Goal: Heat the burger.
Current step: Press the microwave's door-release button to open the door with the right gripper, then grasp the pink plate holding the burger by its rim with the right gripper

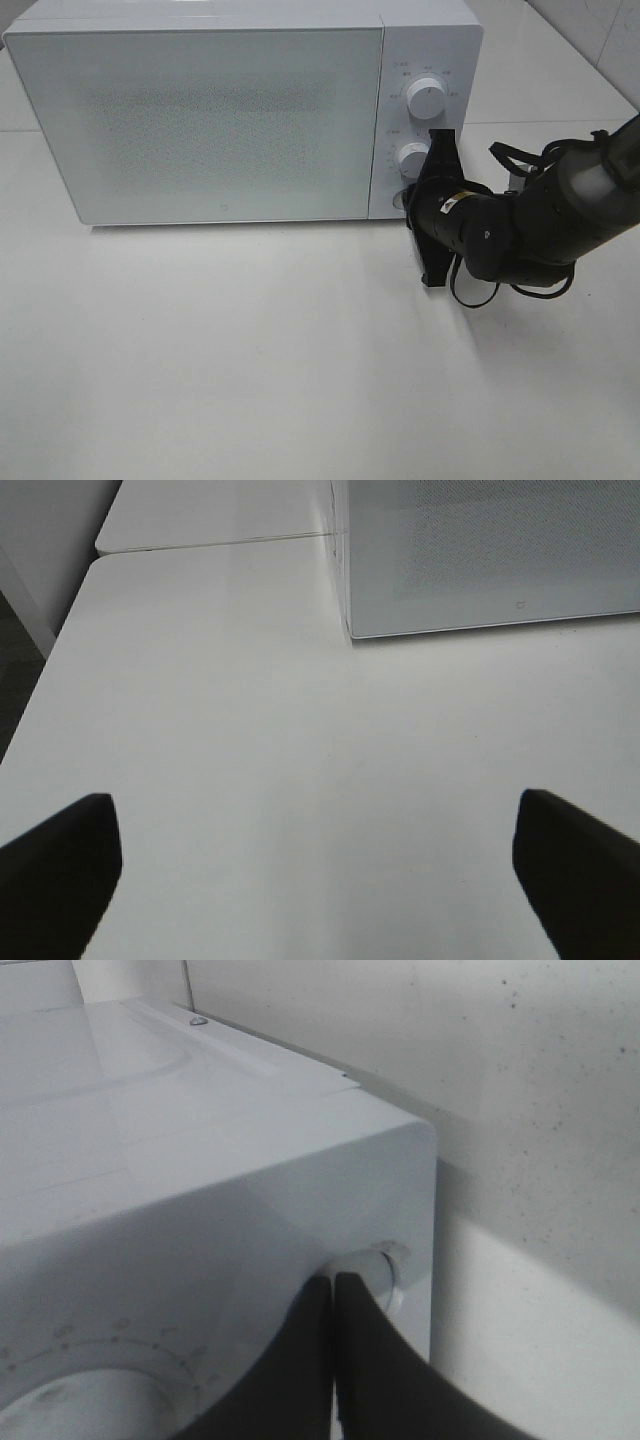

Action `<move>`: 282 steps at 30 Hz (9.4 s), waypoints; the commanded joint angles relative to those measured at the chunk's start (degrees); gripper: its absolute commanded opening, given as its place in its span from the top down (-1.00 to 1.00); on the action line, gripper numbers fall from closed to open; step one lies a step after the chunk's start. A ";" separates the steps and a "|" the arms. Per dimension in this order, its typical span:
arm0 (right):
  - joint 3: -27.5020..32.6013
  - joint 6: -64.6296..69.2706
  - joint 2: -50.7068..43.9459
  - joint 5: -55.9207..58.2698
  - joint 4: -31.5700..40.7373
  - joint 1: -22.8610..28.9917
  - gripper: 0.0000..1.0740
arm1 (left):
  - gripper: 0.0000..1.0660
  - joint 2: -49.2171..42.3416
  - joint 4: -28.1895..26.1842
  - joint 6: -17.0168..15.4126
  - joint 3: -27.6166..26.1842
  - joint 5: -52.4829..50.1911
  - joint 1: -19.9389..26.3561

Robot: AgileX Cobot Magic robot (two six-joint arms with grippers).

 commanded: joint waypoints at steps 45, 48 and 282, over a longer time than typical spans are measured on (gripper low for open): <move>-9.11 -2.46 7.45 -26.64 -0.46 -0.29 1.00 | -0.87 -1.03 -0.23 -0.34 0.11 -0.52 0.17; -9.11 -2.29 7.45 -24.81 -0.52 -0.23 1.00 | -0.87 -1.03 -0.23 -0.34 0.11 -0.52 0.17; -56.09 -137.51 17.48 58.38 -44.75 10.37 1.00 | -0.87 -1.03 0.86 -0.34 0.11 -0.52 0.17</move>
